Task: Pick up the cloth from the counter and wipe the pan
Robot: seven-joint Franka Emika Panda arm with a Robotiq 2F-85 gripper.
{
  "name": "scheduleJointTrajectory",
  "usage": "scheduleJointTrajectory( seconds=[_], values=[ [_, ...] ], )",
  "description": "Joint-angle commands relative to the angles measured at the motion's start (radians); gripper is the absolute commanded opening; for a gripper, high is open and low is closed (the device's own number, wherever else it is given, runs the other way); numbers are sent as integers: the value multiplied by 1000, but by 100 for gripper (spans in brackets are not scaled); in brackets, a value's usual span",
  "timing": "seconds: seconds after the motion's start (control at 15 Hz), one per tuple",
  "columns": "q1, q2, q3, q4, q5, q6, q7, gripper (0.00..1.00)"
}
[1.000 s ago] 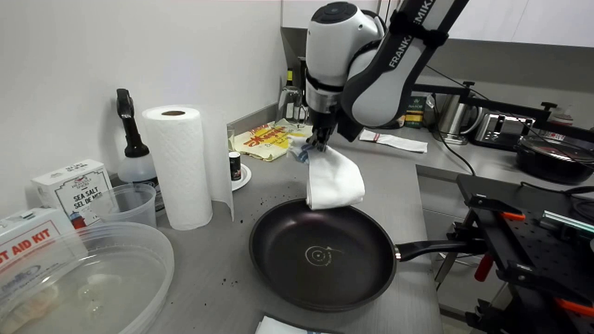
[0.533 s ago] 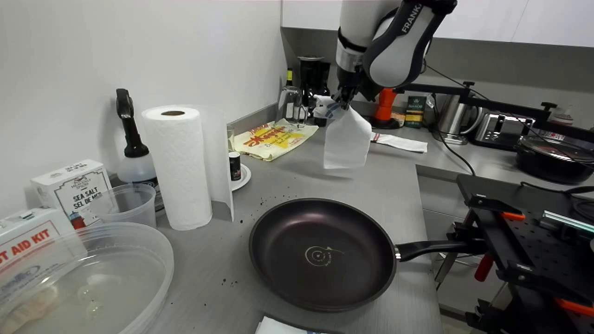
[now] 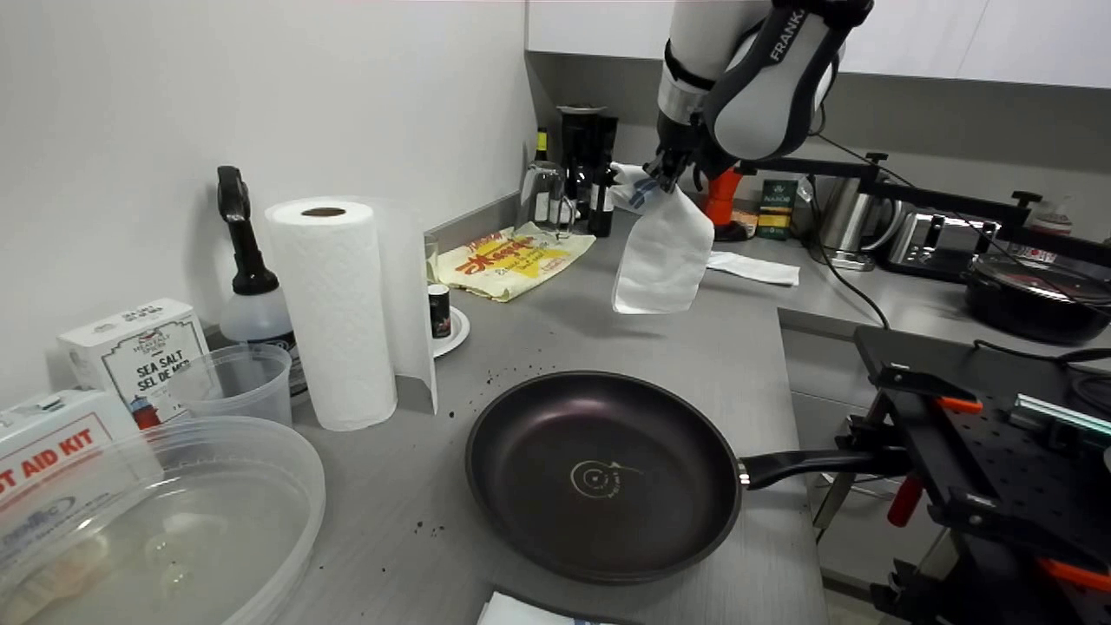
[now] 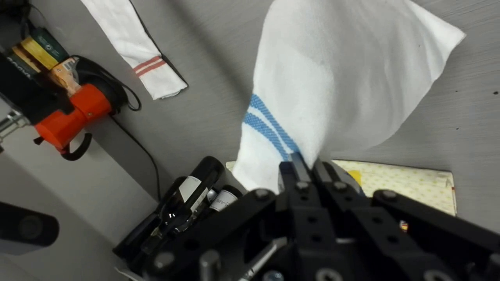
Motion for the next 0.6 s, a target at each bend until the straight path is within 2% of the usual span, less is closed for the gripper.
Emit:
scheduleJointTrajectory(
  seconds=[0.0,0.33,0.53],
  values=[
    [-13,33,64,-21,84,55,-1,1],
    [-81,102,200,41,200,119,14,1],
    [-124,140,254,104,247,123,6,1]
  ],
)
